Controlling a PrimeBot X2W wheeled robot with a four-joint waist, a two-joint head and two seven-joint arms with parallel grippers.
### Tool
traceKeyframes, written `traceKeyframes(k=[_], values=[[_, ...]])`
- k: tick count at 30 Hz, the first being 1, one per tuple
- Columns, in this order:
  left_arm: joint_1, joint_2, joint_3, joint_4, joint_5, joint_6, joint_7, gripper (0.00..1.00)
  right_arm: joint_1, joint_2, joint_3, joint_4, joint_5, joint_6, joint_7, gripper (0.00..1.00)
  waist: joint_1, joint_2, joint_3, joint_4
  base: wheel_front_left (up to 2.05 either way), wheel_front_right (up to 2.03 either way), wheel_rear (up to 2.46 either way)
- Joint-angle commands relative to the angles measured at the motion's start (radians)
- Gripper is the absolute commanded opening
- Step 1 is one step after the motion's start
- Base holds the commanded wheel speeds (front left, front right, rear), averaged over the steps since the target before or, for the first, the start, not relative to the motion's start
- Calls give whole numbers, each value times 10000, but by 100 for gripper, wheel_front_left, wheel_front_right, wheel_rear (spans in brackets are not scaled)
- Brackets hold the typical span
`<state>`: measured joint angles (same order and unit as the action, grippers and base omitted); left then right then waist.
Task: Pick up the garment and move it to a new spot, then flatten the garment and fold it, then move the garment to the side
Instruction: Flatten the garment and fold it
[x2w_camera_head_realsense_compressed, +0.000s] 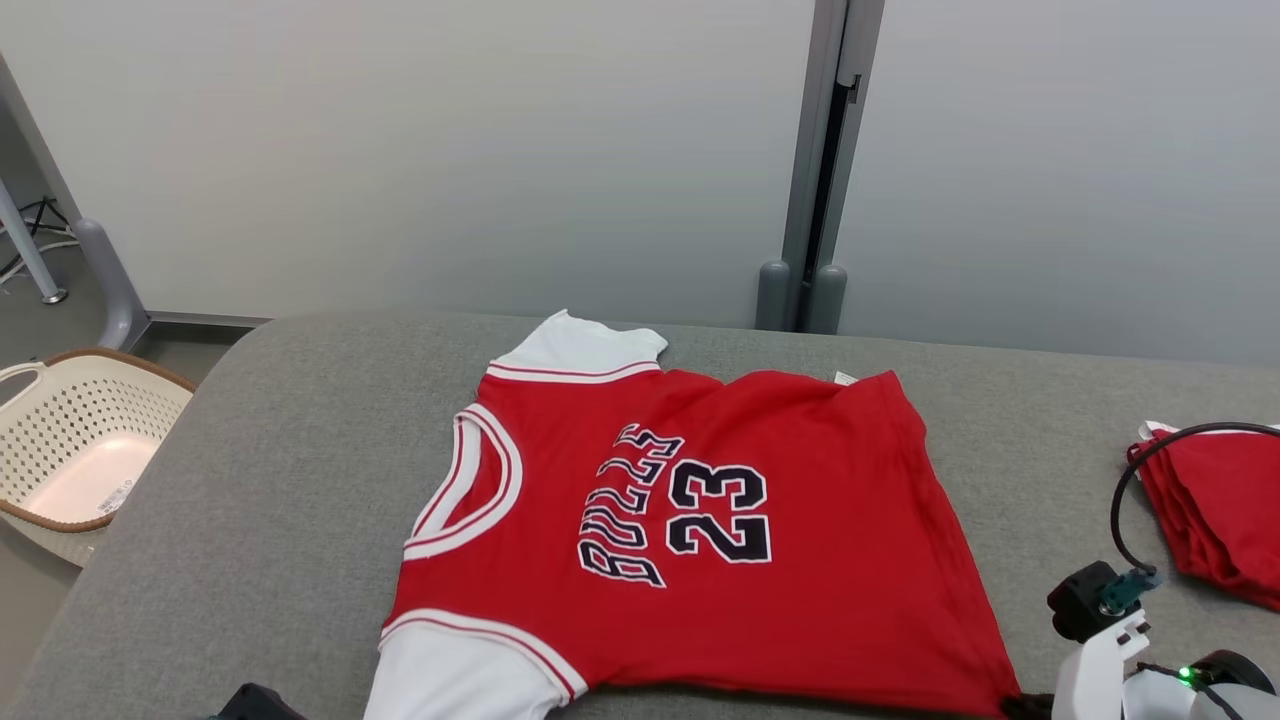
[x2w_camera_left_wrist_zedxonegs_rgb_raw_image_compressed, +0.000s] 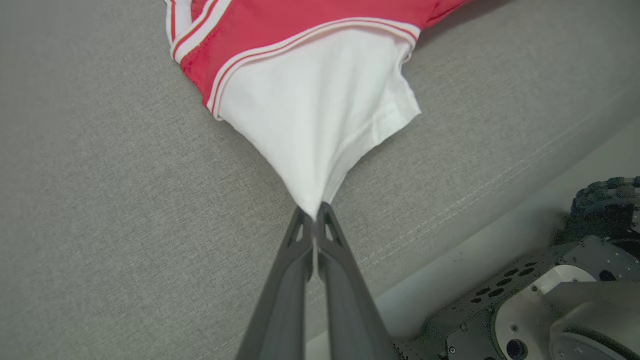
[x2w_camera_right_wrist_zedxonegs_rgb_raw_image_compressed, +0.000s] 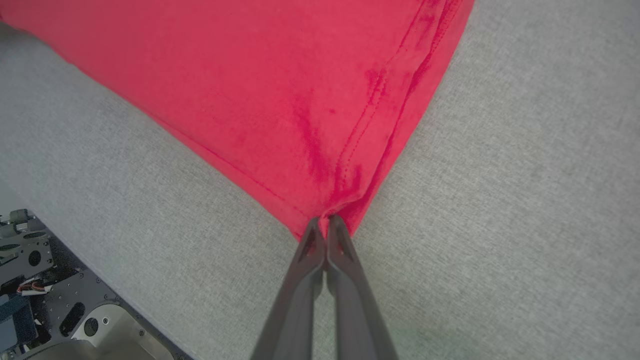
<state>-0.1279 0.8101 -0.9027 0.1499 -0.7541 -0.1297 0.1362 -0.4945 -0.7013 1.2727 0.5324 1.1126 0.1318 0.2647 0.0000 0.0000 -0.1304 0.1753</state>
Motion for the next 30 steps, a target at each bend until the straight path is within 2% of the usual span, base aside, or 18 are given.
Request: traceKeyframes(k=[1, 6, 10, 13, 20, 30], values=[[146, 282, -139, -319, -160, -9, 196, 0, 167, -222, 32, -203, 130, -22, 262, 0, 0, 0, -23, -16, 0, 0, 0], [243, 1158, -527, -1512, -949, -9, 1234, 0, 314, -834, 81, -1196, 530, -22, 1460, 0, 0, 0, -74, -70, 0, 0, 0], [307, 1594, -665, -2187, -1383, -9, 1869, 0, 366, -1297, 88, -1895, 467, -22, 2317, 0, 0, 0, -79, -109, 0, 0, 0], [101, 1769, -510, -2431, -1402, 89, 1919, 0, 177, -1446, 72, -2257, 557, -22, 2233, 0, 0, 0, -55, -149, 0, 0, 0], [-656, 1854, -28, -2469, -823, 460, 1640, 0, -536, -1536, -27, -2228, 765, -22, 2009, 0, 0, 0, 123, -268, 0, 0, 0], [-2070, 1437, 225, -1670, 148, 604, 1777, 0, -1662, -1029, -115, -1639, 539, -22, 1618, 0, 0, 0, 621, -612, 0, 0, 0]])
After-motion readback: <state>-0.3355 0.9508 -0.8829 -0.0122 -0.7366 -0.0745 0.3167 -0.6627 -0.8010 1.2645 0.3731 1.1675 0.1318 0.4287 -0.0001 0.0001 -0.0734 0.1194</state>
